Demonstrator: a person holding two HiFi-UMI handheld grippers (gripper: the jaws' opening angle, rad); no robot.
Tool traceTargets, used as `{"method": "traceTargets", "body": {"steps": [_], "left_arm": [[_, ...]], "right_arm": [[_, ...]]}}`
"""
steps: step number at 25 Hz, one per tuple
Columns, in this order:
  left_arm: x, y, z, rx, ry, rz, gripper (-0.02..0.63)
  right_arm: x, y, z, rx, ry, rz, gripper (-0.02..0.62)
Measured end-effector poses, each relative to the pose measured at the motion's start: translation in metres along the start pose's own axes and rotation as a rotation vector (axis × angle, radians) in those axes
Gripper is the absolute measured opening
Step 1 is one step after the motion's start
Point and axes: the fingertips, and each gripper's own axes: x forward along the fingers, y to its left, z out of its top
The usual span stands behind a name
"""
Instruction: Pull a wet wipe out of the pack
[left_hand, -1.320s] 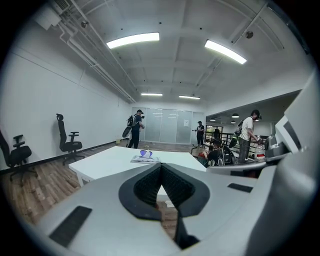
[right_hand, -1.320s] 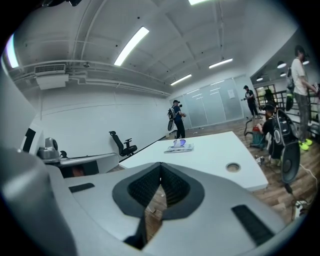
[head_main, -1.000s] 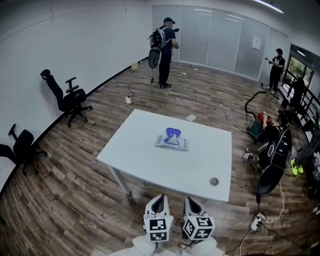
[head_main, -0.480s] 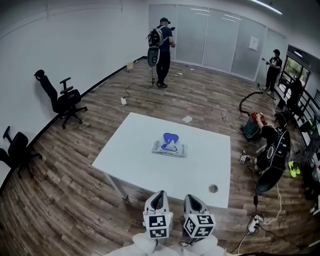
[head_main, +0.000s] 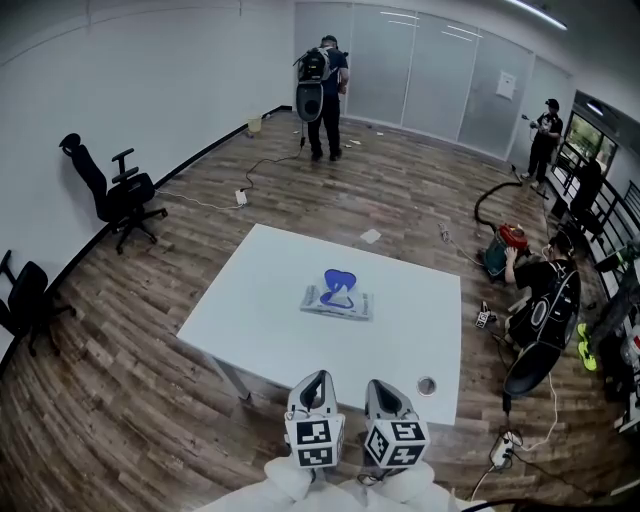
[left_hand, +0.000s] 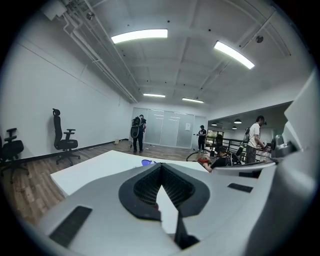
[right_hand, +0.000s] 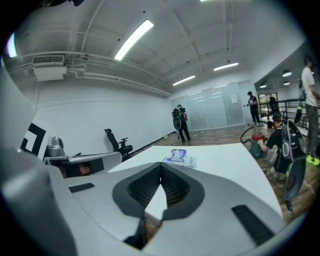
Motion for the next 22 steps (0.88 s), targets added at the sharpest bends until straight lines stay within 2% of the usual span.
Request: {"method": "traceTargets", "body": {"steps": [22], "left_arm": [[0.098,0.035,0.028,0.063,0.002,-0.043,-0.003]], "right_arm": [[0.103,-0.014,0.038,0.052,-0.024,-0.006,0.009]]}}
